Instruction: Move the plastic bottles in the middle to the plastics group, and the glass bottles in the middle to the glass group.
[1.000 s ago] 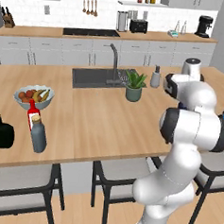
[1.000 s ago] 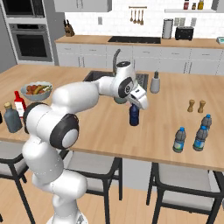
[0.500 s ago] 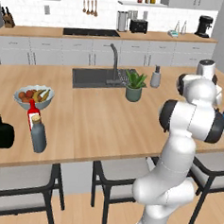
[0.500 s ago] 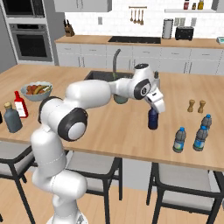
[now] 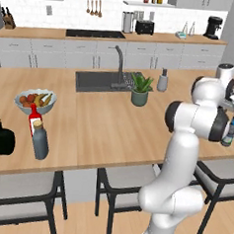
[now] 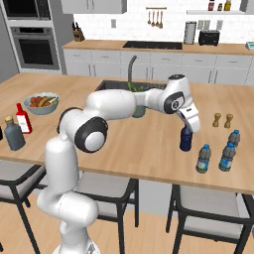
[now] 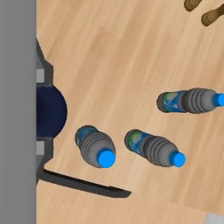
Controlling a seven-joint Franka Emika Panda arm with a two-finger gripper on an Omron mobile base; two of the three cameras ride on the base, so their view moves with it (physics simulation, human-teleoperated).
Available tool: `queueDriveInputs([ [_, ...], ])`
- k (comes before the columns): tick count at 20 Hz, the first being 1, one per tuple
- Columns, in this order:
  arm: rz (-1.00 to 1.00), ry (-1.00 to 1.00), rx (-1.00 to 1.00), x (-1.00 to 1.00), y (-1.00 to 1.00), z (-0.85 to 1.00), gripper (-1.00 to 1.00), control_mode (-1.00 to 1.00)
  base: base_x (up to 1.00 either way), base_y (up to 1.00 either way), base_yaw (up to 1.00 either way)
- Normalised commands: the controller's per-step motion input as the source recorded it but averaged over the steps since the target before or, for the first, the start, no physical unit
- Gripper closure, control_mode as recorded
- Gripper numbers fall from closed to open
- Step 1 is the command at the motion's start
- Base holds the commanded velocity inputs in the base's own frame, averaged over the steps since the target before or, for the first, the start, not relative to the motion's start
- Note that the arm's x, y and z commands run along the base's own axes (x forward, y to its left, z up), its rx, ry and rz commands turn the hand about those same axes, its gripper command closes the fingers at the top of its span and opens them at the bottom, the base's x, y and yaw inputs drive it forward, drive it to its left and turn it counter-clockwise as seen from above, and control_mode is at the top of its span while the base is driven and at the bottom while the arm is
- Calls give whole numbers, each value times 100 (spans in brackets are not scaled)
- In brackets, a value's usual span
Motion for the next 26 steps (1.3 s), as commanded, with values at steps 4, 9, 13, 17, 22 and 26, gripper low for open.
queueDriveInputs([
  [4,-7,3,2,13,-37,-19,100,-100,0,0,0],
  [9,-5,5,3,15,-30,-26,100,-100,0,0,0],
  [13,-3,4,2,24,-18,-27,100,-100,0,0,0],
  [17,0,4,2,39,-4,-28,100,-100,0,0,0],
  [22,0,6,4,43,-1,-25,100,-100,0,0,0],
  [26,0,7,7,30,-21,-21,100,-100,0,0,0],
])
